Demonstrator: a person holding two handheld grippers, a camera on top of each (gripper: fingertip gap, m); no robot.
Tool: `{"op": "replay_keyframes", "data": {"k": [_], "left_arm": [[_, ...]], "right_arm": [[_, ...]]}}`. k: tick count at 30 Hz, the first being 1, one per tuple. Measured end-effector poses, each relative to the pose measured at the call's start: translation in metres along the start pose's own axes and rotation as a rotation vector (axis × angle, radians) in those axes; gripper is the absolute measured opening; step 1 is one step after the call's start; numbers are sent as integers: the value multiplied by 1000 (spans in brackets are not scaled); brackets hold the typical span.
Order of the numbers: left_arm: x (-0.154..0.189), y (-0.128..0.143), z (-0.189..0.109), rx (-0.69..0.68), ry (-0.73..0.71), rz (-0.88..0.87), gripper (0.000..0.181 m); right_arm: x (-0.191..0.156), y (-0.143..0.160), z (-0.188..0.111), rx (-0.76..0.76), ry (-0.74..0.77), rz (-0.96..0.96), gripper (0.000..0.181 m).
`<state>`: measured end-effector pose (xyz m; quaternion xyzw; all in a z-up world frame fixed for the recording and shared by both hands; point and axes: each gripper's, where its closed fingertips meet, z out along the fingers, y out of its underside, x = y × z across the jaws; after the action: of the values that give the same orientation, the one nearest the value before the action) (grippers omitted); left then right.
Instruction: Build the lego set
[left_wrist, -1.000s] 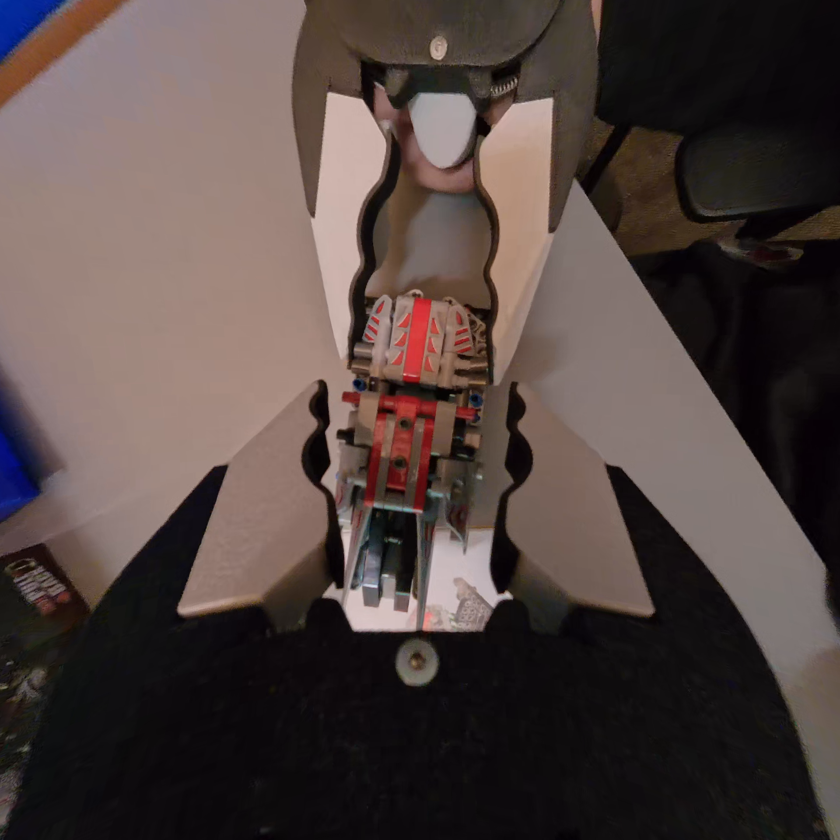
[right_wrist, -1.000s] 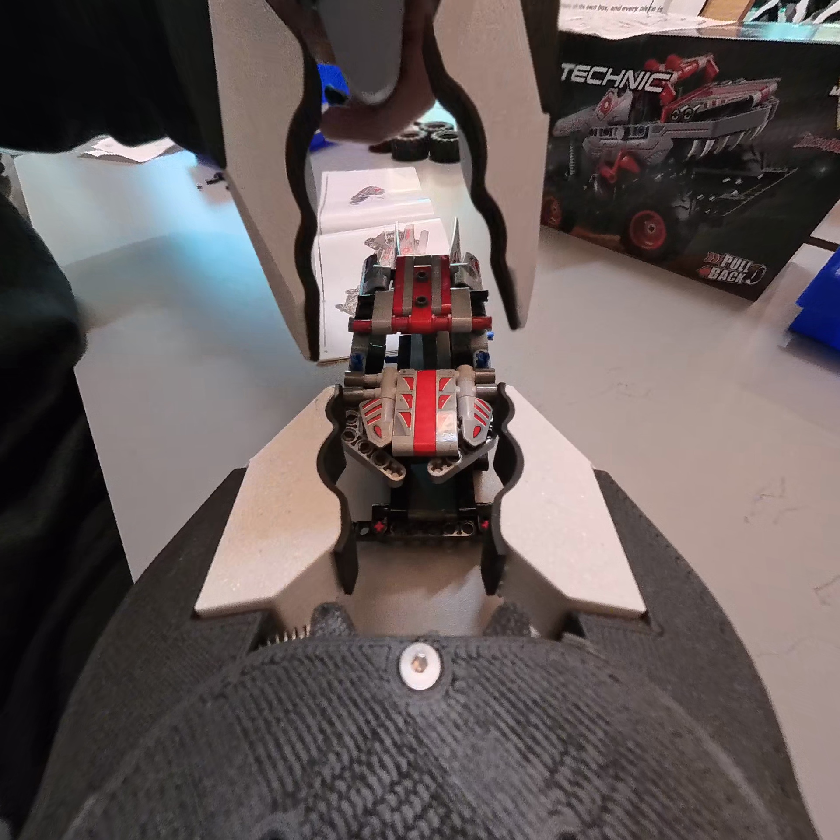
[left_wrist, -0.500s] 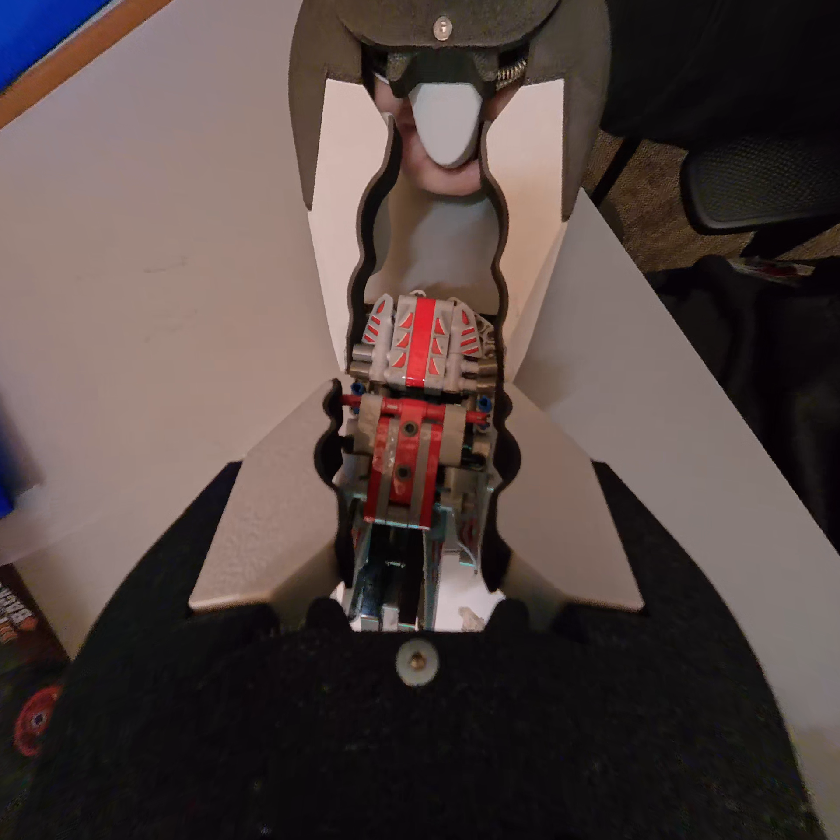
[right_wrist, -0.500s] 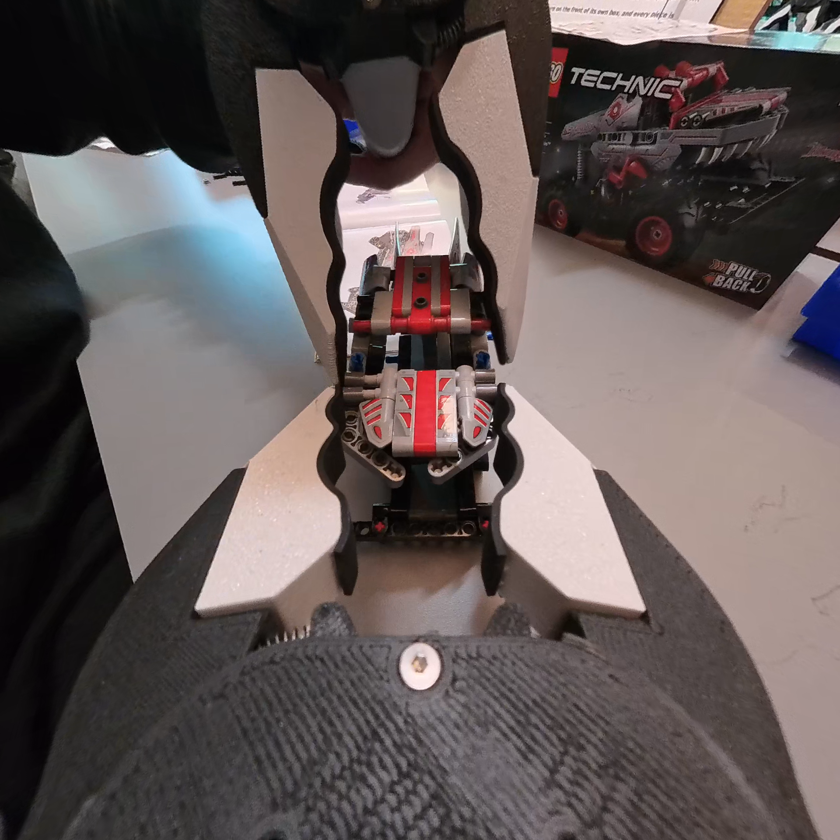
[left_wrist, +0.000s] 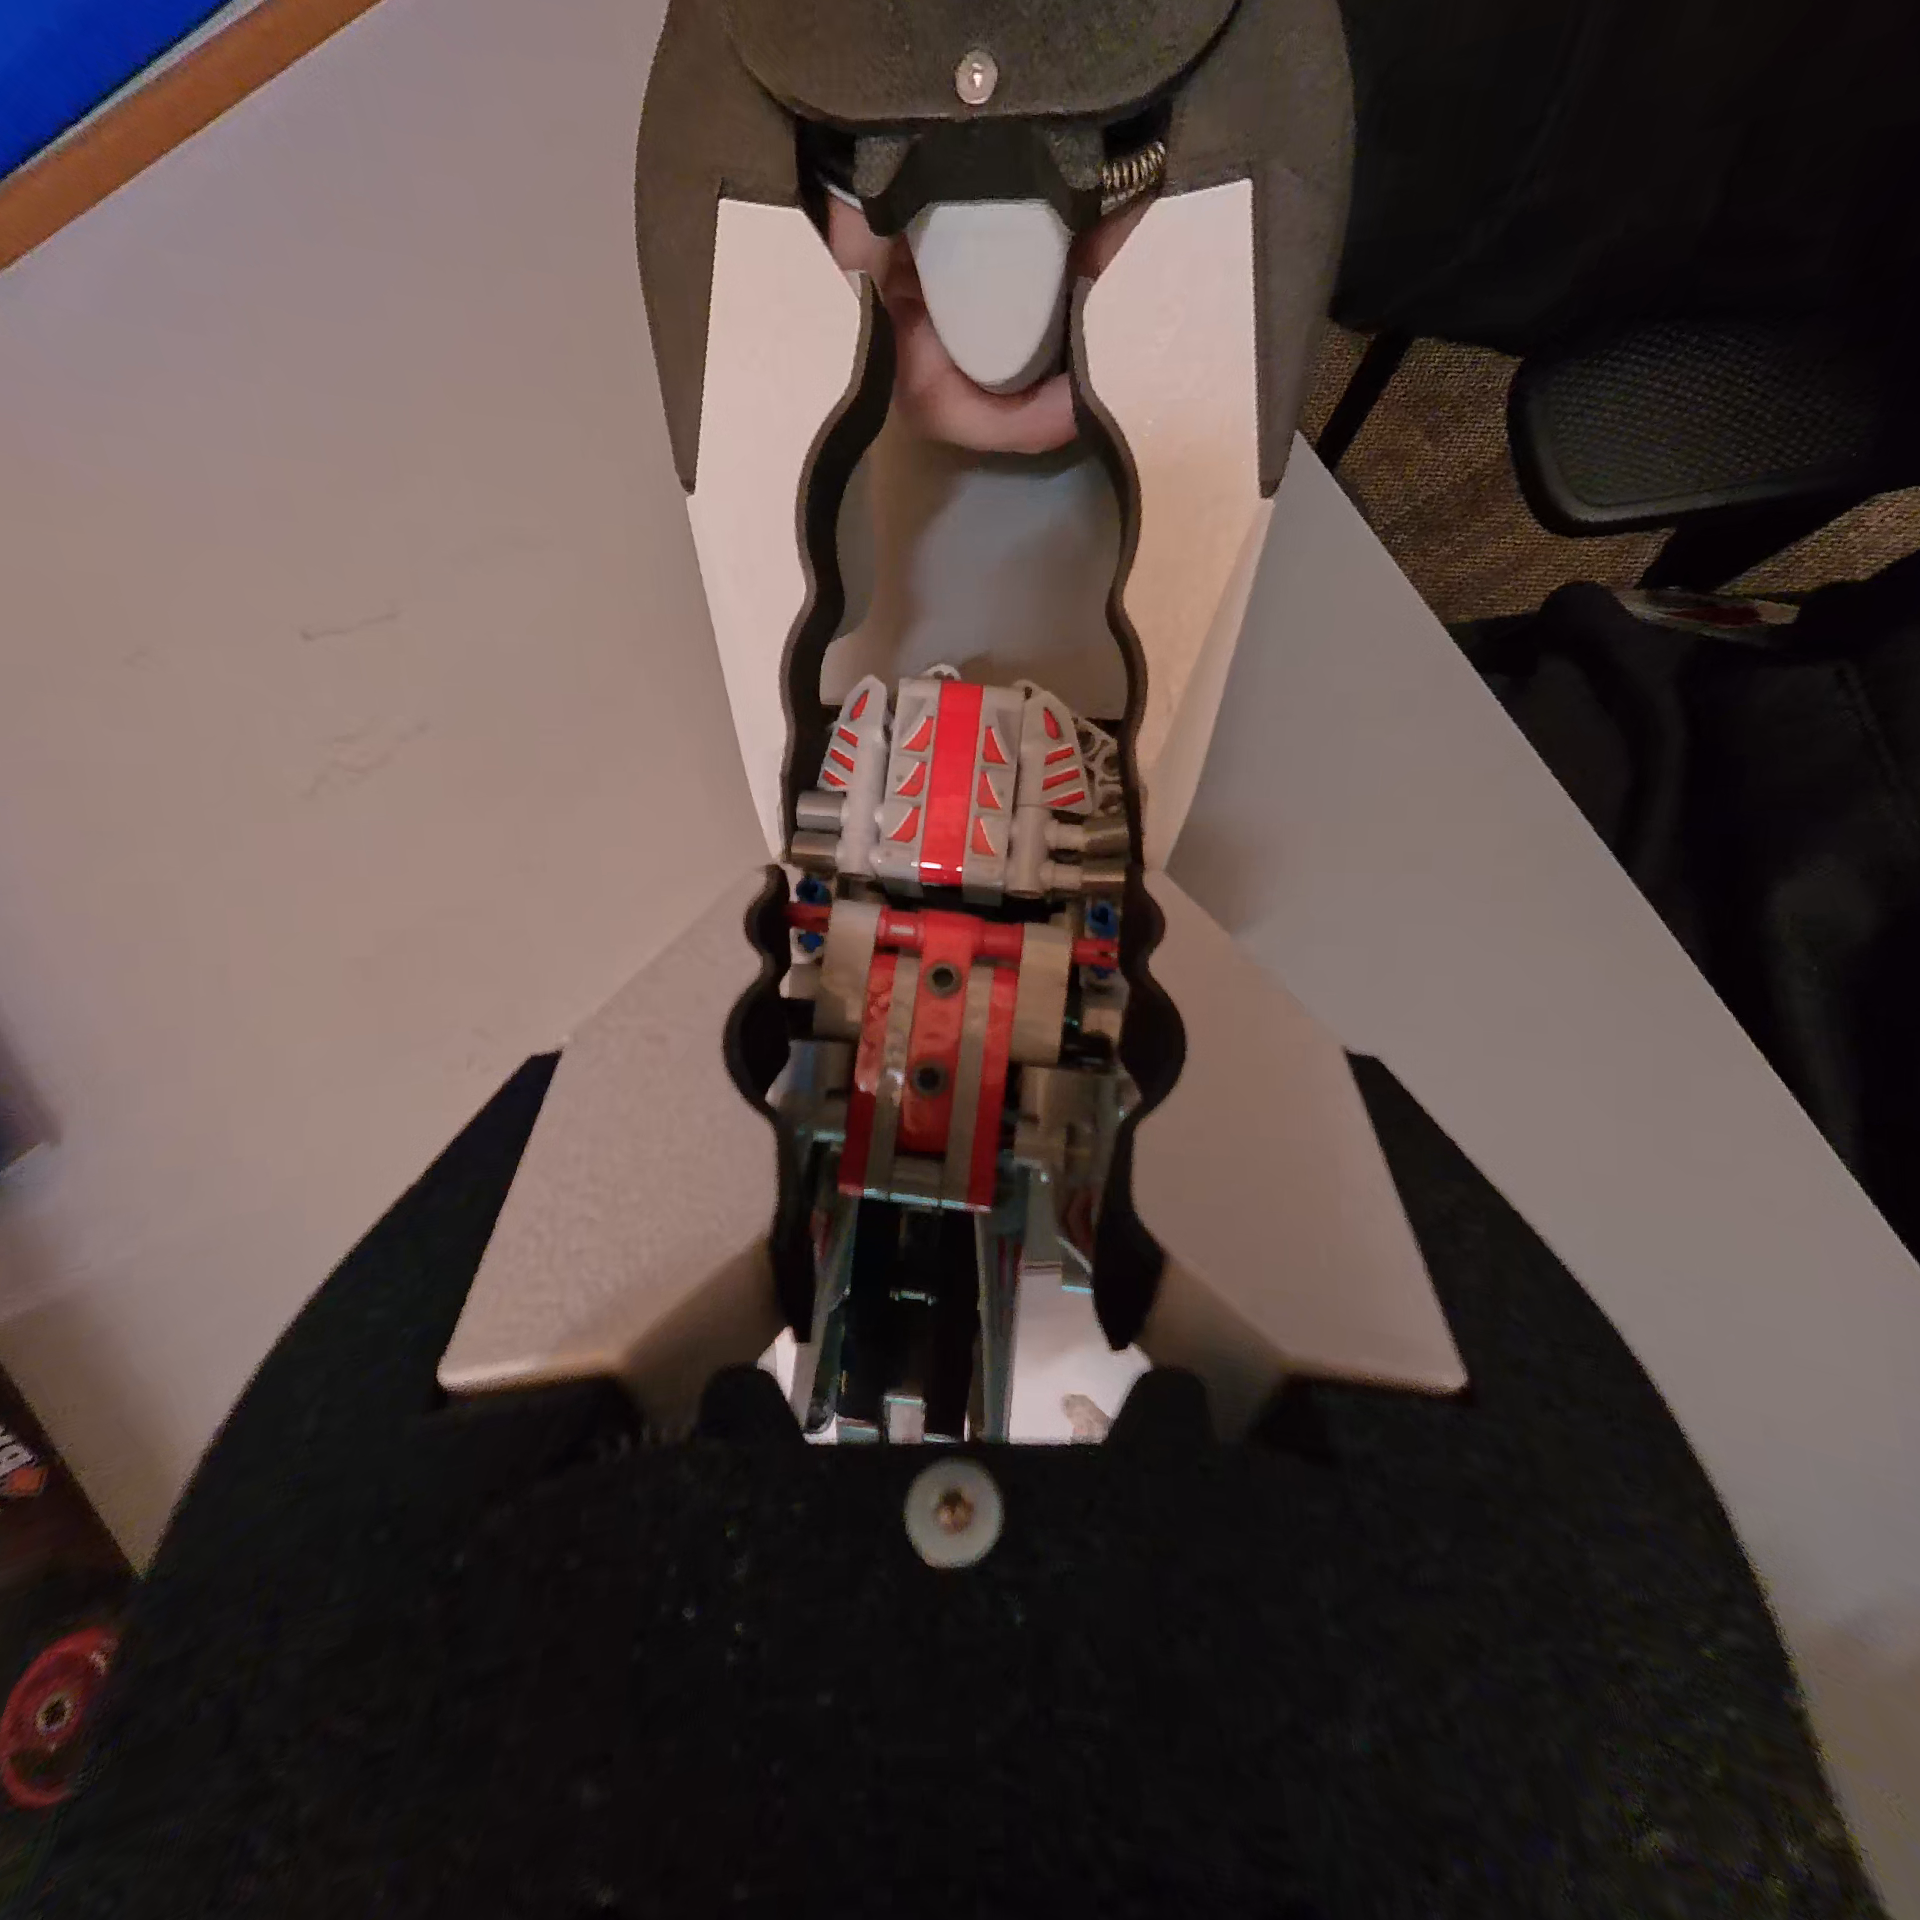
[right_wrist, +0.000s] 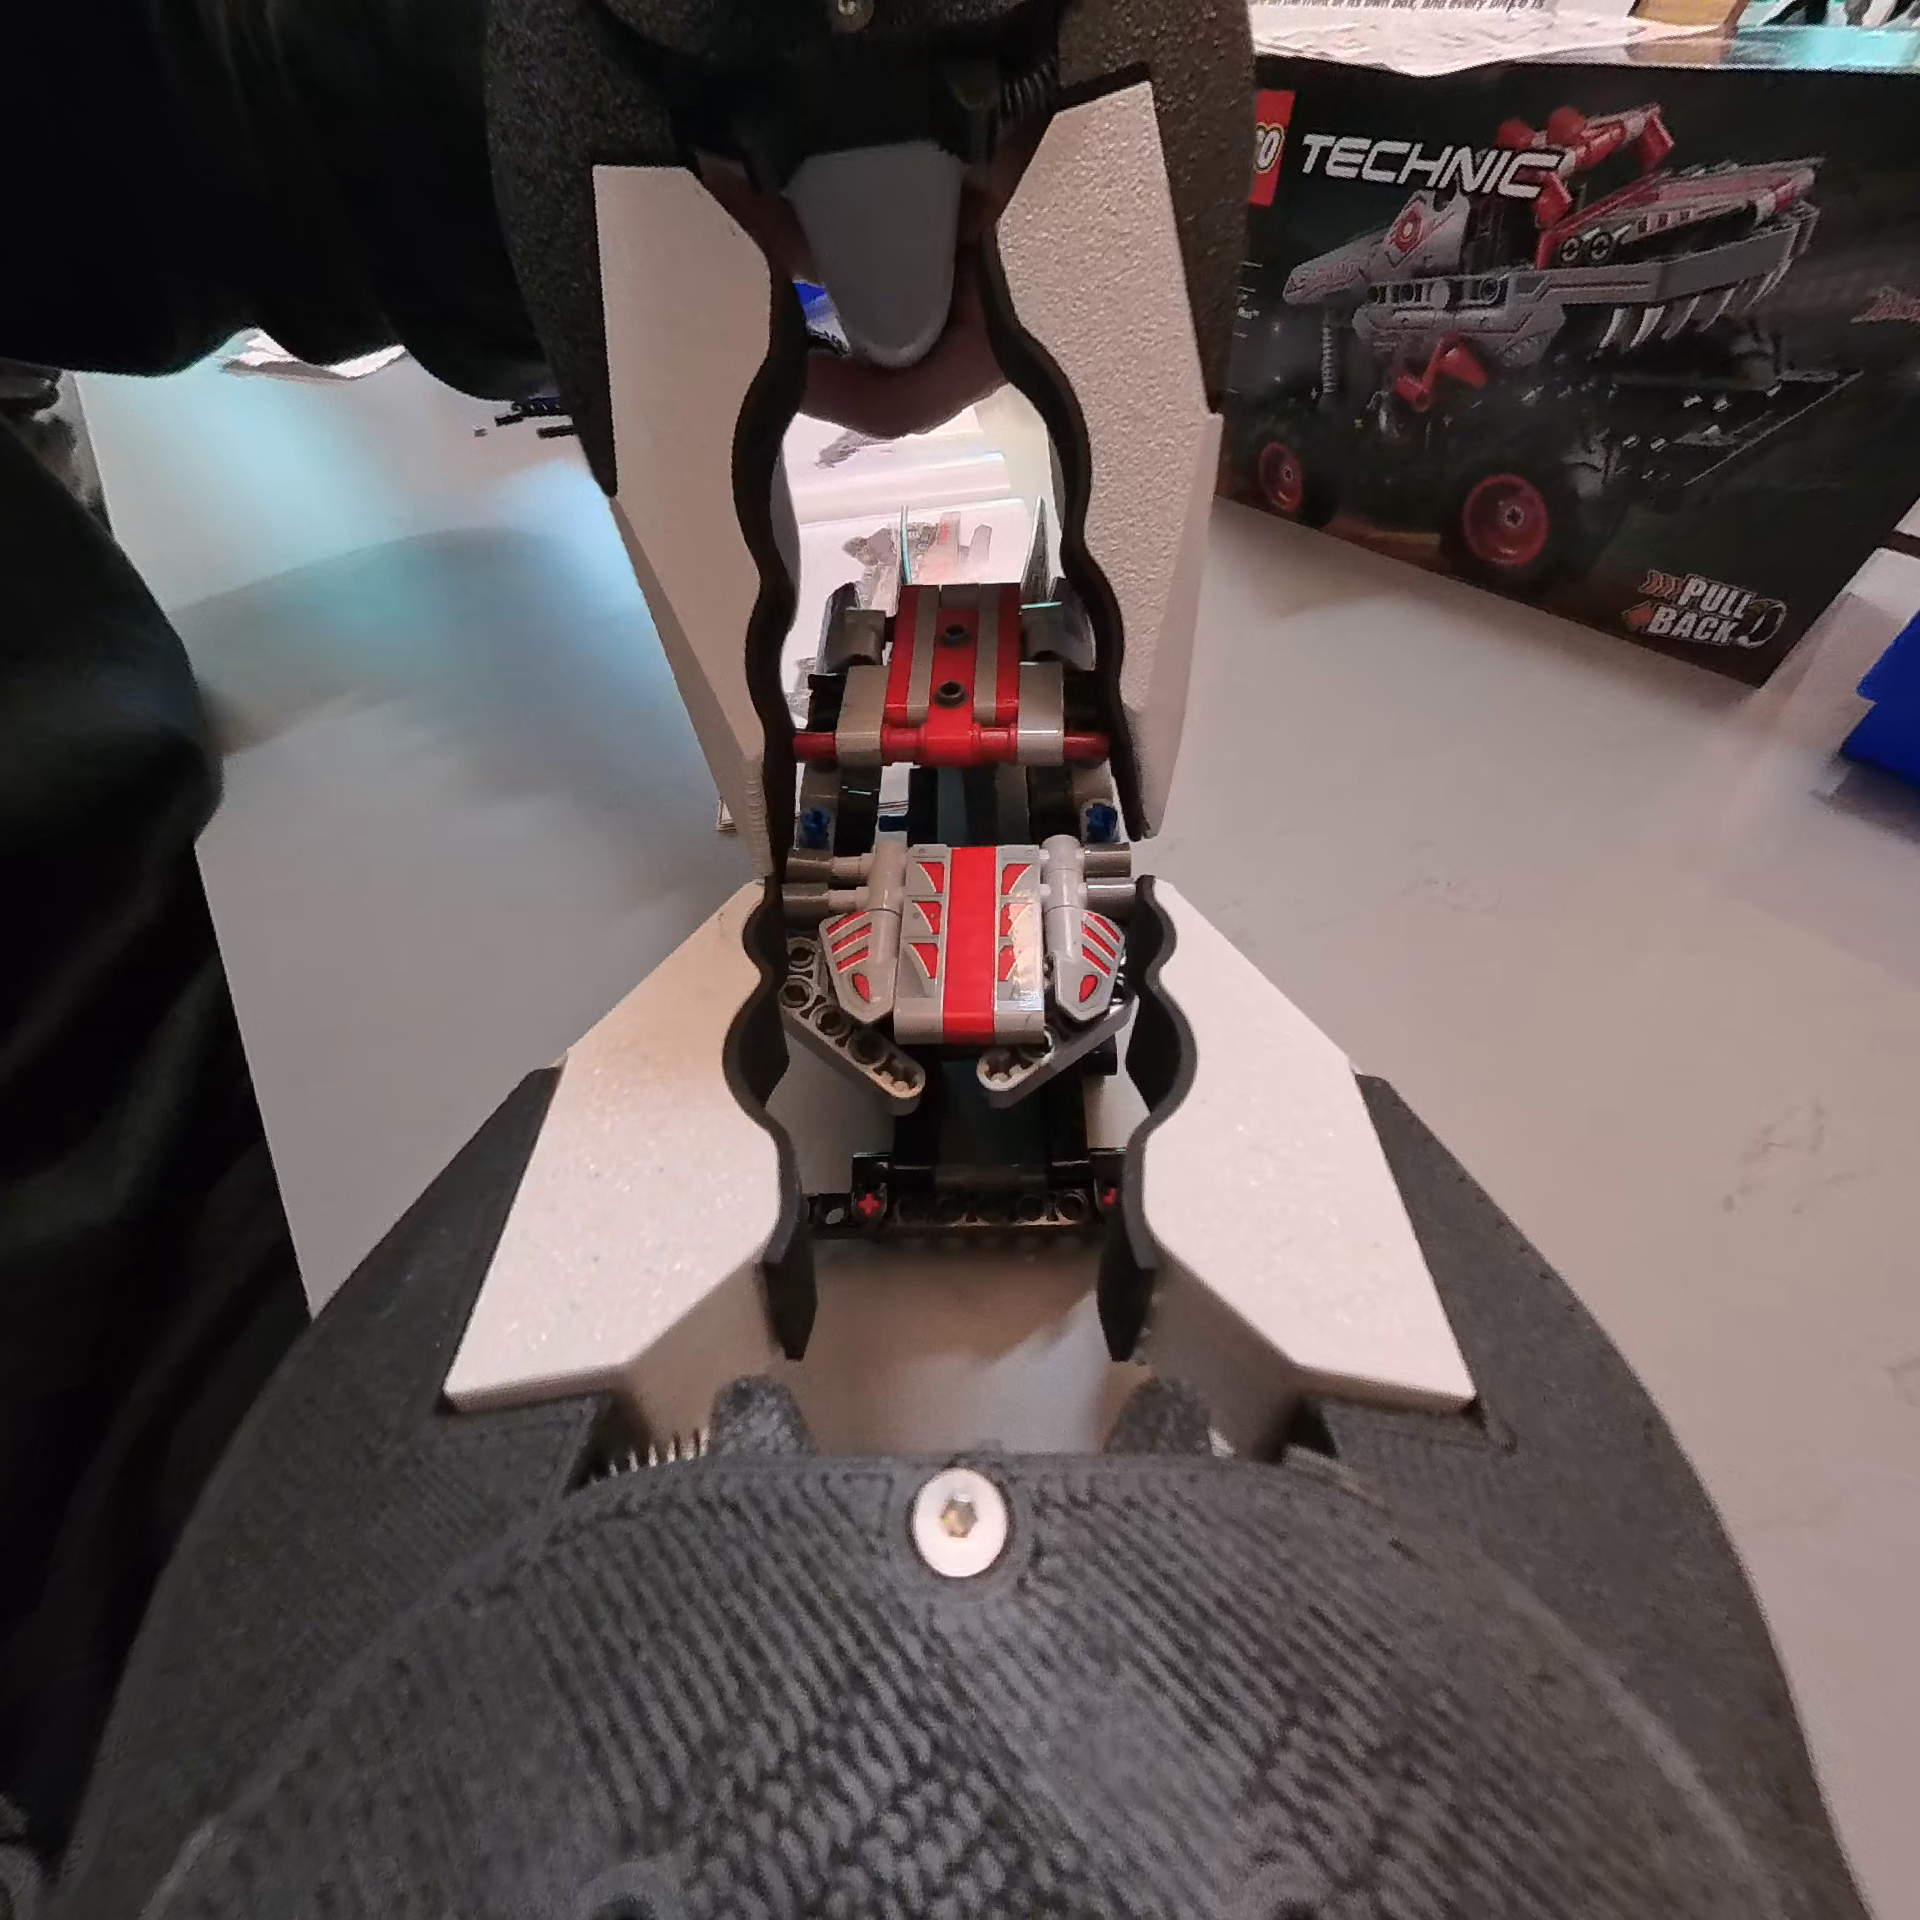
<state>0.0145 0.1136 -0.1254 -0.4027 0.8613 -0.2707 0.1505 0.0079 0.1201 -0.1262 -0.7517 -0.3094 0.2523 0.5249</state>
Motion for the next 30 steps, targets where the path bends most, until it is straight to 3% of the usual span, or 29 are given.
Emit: {"op": "replay_keyframes", "data": {"k": [8, 11, 15, 20, 25, 30], "left_arm": [[-4, -2, -3, 13, -11, -37, 66], [4, -14, -26, 101, -20, -34, 78], [-13, 20, -47, 106, -163, -83, 90], [-16, 46, -36, 235, -180, -216, 95], [-8, 38, -23, 304, -157, -196, 95], [0, 35, -13, 347, -42, -166, 77]], "right_arm": [[3, -1, 0, 4, -26, 50, 65], [1, -1, 0, 3, -22, 32, 65], [1, 0, -1, 2, -46, 31, 65], [0, 0, -1, 0, -60, 19, 65], [-2, 0, -1, -1, -52, -11, 65], [-3, 0, -1, -3, -66, -10, 65]]}}
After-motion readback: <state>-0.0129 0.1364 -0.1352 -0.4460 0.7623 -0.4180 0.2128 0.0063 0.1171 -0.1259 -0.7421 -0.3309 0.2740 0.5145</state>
